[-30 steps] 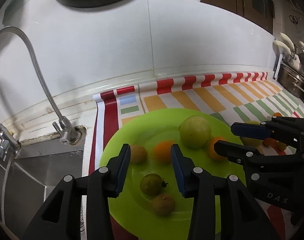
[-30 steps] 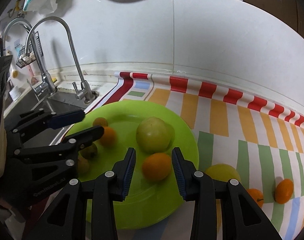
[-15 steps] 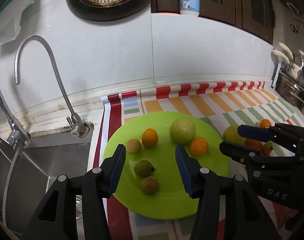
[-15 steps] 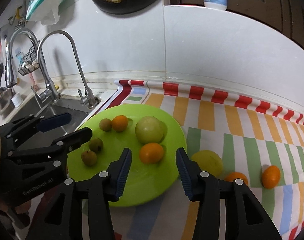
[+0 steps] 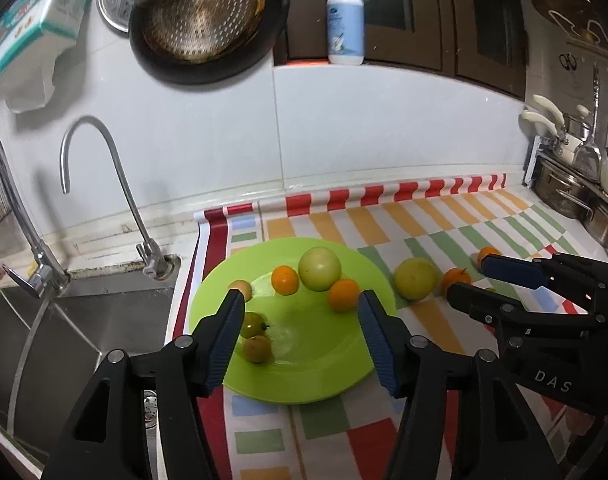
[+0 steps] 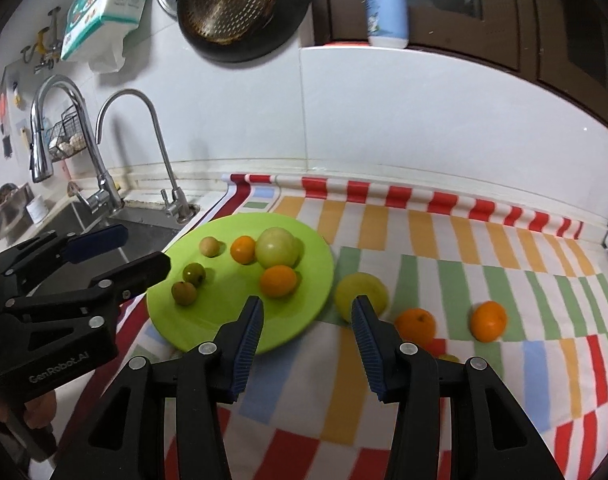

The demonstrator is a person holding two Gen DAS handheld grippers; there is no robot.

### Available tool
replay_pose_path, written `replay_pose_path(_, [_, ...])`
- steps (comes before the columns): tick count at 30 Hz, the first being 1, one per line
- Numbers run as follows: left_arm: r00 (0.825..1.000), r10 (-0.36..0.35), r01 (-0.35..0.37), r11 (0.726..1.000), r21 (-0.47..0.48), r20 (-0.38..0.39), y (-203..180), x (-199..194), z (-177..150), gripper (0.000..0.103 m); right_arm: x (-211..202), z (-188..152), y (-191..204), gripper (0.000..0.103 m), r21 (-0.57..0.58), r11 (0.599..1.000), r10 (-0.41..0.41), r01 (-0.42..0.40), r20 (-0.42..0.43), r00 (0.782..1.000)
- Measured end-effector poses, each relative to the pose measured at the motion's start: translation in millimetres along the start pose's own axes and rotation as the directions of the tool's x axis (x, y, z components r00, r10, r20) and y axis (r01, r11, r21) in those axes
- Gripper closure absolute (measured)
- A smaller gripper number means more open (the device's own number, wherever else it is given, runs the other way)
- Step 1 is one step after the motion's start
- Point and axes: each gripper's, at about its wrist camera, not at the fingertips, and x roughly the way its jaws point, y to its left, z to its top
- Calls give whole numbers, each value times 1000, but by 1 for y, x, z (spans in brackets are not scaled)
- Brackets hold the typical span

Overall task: Organize fruits
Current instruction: 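Withdraw both open tools from the plate toward the remaining fruits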

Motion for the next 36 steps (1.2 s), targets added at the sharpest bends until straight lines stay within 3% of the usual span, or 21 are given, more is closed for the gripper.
replay_pose_path(18, [998,-38,38,999,-6,47,-70,-25,6,42,-51,-16,-59,56,8,999,-53,53,44,998])
replay_pose_path(36, [999,-19,20,1000,-13,45,-150,-22,5,42,-66,-30,-130,56,-58,998,-13,16,48,999])
